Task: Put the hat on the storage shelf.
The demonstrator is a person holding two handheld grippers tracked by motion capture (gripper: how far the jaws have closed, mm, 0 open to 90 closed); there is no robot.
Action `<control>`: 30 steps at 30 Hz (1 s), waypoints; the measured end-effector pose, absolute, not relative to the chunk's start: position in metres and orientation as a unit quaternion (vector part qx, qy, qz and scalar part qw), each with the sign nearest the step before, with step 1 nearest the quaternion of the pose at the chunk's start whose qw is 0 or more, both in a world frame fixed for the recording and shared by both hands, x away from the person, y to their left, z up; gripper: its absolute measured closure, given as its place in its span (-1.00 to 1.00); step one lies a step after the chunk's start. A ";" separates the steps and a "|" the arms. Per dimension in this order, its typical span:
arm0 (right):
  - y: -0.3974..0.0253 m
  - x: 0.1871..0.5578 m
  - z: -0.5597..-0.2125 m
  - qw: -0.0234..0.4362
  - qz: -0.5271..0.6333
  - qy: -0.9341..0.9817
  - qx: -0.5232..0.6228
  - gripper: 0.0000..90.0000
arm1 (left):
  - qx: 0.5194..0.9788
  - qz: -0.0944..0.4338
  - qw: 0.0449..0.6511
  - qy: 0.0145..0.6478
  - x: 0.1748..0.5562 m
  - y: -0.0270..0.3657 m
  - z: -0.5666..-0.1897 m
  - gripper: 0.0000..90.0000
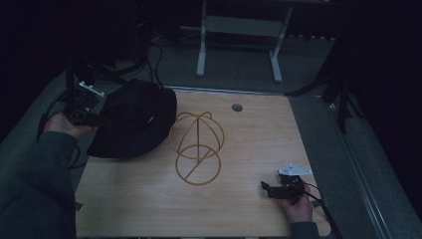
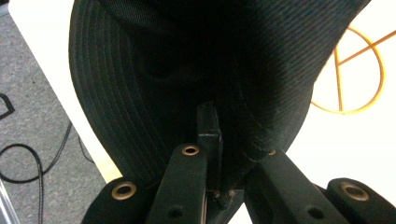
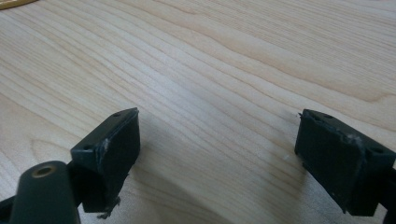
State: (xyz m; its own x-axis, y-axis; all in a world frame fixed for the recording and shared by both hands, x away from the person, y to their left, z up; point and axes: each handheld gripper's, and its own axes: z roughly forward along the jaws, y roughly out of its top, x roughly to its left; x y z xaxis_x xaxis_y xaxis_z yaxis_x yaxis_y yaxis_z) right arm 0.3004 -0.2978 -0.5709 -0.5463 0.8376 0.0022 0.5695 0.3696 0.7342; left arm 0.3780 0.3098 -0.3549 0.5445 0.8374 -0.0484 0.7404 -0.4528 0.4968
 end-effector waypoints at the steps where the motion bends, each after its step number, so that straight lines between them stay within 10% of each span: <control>1: -0.298 0.300 -0.571 0.190 0.353 0.805 0.437 -0.69 | 0.846 0.103 0.238 0.466 0.378 0.310 -0.354 0.97; 30: -0.298 0.301 -0.571 0.190 0.353 0.806 0.436 -0.69 | 0.853 0.116 0.261 0.437 0.361 0.313 -0.325 0.97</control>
State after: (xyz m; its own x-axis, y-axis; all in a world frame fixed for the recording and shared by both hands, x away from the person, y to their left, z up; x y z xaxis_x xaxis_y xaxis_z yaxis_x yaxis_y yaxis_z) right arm 0.3005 -0.2978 -0.5709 -0.5472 0.8370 0.0012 0.5680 0.3703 0.7351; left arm 0.3614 0.3128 -0.3250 0.5919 0.8054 -0.0306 0.6845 -0.4823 0.5466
